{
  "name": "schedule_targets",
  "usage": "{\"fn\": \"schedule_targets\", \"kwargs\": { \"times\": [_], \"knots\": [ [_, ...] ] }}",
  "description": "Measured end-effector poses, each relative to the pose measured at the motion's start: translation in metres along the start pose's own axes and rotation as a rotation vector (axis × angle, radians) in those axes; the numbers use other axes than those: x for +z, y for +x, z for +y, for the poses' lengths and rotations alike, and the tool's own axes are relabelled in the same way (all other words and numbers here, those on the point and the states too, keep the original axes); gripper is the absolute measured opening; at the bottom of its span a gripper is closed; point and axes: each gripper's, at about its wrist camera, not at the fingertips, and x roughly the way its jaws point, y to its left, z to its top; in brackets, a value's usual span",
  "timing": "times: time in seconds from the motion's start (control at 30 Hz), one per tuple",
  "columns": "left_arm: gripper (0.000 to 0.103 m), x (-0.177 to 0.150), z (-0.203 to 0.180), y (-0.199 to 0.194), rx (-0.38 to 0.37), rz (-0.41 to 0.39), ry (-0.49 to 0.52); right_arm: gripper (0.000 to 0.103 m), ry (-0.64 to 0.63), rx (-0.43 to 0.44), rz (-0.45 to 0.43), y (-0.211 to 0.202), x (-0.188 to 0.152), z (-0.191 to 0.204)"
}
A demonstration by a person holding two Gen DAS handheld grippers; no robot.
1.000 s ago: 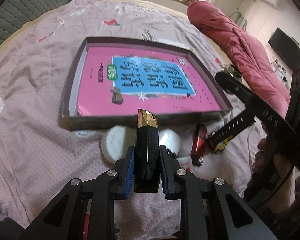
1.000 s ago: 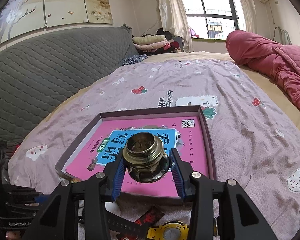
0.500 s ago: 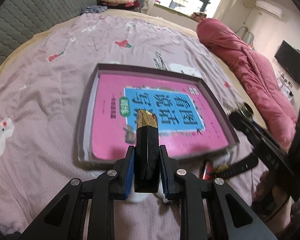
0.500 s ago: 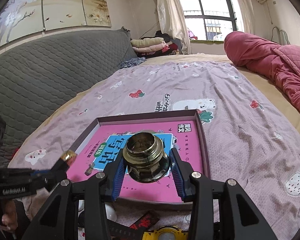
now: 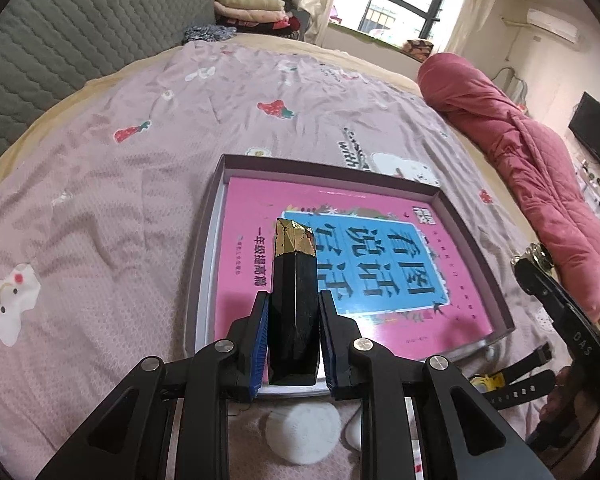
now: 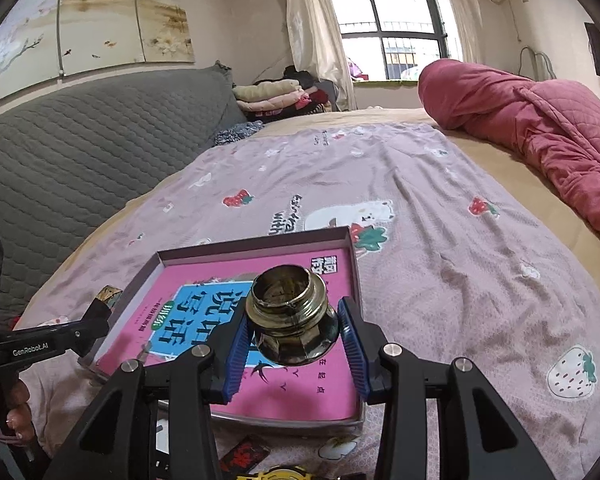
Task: Organize rigid objects
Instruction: 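Carry the lipstick tube and silver jar over the grey tray with both tools, then lower the lipstick onto the book and open the left tool while the right tool sets down the jar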
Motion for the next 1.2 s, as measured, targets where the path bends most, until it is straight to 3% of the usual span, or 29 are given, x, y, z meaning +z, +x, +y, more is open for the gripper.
{"fn": "schedule_targets", "kwargs": {
  "times": [0.6,1.2],
  "knots": [
    [0.023,-0.011,0.009,0.020,0.032,0.015,0.010,0.043,-0.028,-0.018,0.118,0.026,-0.022,0.006],
    [0.022,-0.013,0.011,0.027,0.048,0.026,0.017,0.043,-0.019,-0.023,0.175,0.036,-0.031,0.002]
  ]
}}
